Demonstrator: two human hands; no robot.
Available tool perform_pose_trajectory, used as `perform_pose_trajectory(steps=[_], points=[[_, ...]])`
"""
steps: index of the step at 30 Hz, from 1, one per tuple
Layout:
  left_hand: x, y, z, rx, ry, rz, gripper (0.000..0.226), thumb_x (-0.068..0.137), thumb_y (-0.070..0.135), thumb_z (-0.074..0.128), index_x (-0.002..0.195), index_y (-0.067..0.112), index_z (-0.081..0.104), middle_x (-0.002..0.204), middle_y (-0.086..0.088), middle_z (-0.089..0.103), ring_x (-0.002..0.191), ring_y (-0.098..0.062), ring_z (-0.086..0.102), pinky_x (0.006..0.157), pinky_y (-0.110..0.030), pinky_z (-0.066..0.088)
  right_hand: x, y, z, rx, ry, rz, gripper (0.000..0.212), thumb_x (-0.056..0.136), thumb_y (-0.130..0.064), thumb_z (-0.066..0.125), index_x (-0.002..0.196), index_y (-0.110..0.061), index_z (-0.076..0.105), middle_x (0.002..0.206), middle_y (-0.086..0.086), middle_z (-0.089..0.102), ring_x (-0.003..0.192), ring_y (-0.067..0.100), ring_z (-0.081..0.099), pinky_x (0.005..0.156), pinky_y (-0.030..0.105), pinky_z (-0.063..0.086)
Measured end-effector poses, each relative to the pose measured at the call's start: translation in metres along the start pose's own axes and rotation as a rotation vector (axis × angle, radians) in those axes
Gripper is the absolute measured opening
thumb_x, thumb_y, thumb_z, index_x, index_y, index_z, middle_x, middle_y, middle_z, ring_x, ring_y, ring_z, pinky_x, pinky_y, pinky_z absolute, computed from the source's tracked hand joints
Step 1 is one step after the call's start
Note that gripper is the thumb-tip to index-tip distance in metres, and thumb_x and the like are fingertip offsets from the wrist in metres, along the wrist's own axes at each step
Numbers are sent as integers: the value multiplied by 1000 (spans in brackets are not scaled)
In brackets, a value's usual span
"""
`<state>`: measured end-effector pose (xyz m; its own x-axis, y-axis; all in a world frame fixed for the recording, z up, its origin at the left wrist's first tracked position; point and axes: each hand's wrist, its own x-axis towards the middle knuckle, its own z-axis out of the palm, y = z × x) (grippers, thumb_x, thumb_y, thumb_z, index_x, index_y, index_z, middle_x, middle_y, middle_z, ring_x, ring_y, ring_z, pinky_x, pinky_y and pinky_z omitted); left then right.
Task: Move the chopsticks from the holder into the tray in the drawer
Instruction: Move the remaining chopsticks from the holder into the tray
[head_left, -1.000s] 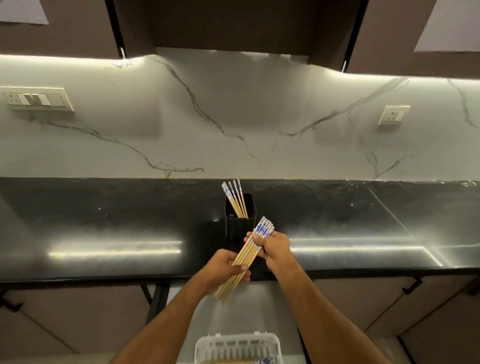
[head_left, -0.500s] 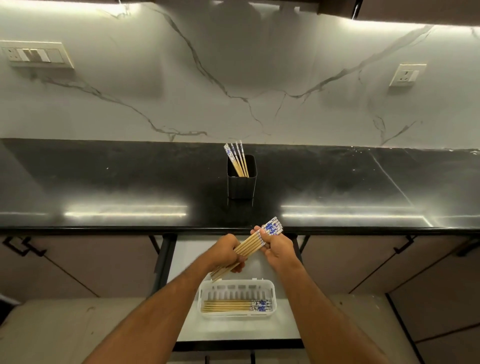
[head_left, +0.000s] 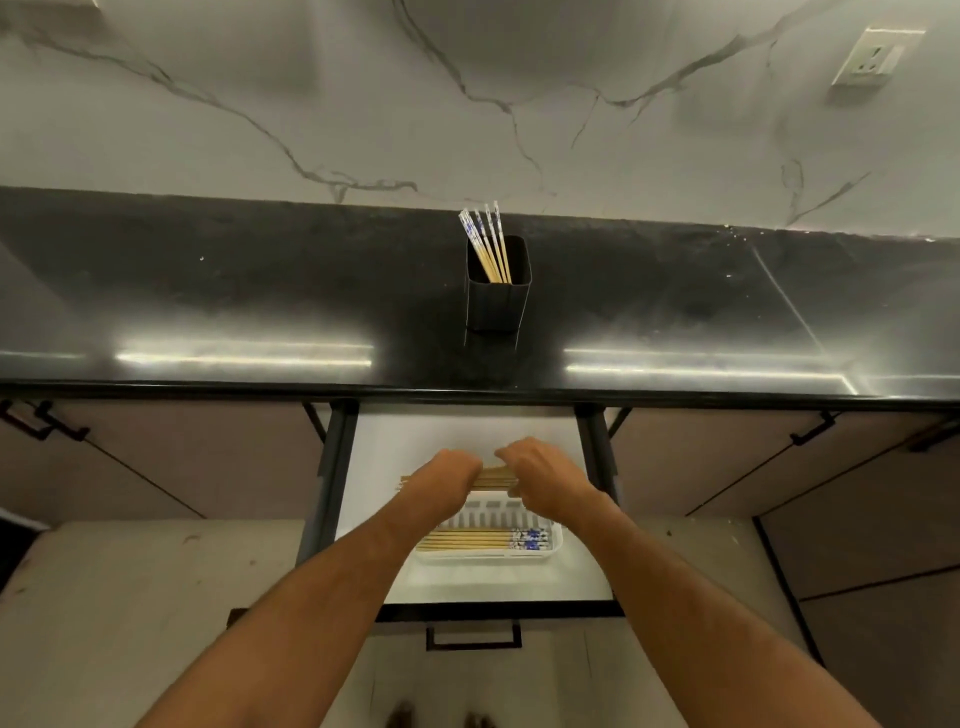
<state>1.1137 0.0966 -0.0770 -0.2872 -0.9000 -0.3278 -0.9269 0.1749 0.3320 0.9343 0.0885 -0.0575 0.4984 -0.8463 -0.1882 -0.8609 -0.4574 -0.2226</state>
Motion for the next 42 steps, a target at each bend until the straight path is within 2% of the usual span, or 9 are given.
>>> perform_pose_trajectory(steps=[3, 8, 14, 18, 22, 29, 33, 37, 42], points=[[-1, 0, 12, 74, -13, 32, 14, 94, 4, 65, 105, 11, 69, 101, -8, 69, 92, -26, 67, 84, -33, 56, 2, -2, 19, -57, -126, 44, 28, 91, -10, 70, 118, -16, 62, 112, 6, 68, 98, 24, 64, 87, 35, 54], [-3, -6, 40, 148, 33, 97, 23, 89, -10, 56, 100, 8, 64, 99, -12, 69, 87, -29, 66, 73, -32, 48, 8, 2, 43, -62, -201, 143, 10, 95, -11, 65, 103, -15, 69, 93, 8, 67, 83, 23, 65, 80, 35, 57], [6, -13, 79, 101, 29, 48, 32, 90, -5, 62, 117, 11, 65, 114, -12, 70, 102, -29, 67, 90, -38, 53, 18, 13, 70, -84, -245, 183, 15, 93, -10, 68, 106, -15, 73, 93, 8, 71, 82, 25, 68, 81, 36, 59], [16, -22, 97, 59, 31, 10, 29, 93, 7, 67, 121, 17, 65, 118, -6, 71, 102, -23, 69, 92, -34, 54, 22, 20, 87, -106, -233, 172, 14, 92, -10, 67, 104, -14, 74, 92, 9, 71, 74, 23, 63, 73, 33, 53], [26, -27, 109, 57, -18, -47, 42, 91, 14, 74, 131, 19, 61, 127, -2, 68, 110, -22, 68, 98, -35, 53, 24, 22, 104, -150, -221, 176, 15, 91, -7, 65, 102, -14, 72, 96, 8, 72, 84, 28, 69, 75, 35, 53], [34, -37, 129, 89, 1, -68, 26, 95, 11, 67, 119, 18, 69, 114, -1, 74, 100, -18, 72, 93, -30, 57, 25, 30, 127, -217, -218, 200, 26, 84, -31, 80, 106, -19, 73, 105, 3, 71, 89, 23, 69, 83, 37, 60], [39, -42, 139, 84, -14, -73, 27, 95, 7, 63, 117, 19, 72, 115, -3, 74, 102, -20, 70, 93, -30, 56, 23, 30, 141, -211, -211, 194, 24, 85, -29, 78, 106, -18, 75, 104, 5, 71, 90, 23, 68, 87, 36, 58], [44, -42, 148, 121, -24, -134, 22, 97, 19, 65, 118, 19, 73, 116, -1, 72, 104, -19, 68, 100, -29, 52, 24, 29, 155, -167, -181, 234, 31, 90, -33, 74, 117, -17, 73, 111, 5, 71, 97, 21, 67, 96, 35, 56], [50, -44, 151, 135, -44, -164, 21, 97, 25, 66, 117, 20, 72, 114, -1, 72, 103, -19, 68, 101, -31, 52, 28, 33, 155, -221, -219, 225, 24, 87, -31, 78, 108, -19, 74, 102, 3, 72, 90, 19, 68, 91, 34, 57]])
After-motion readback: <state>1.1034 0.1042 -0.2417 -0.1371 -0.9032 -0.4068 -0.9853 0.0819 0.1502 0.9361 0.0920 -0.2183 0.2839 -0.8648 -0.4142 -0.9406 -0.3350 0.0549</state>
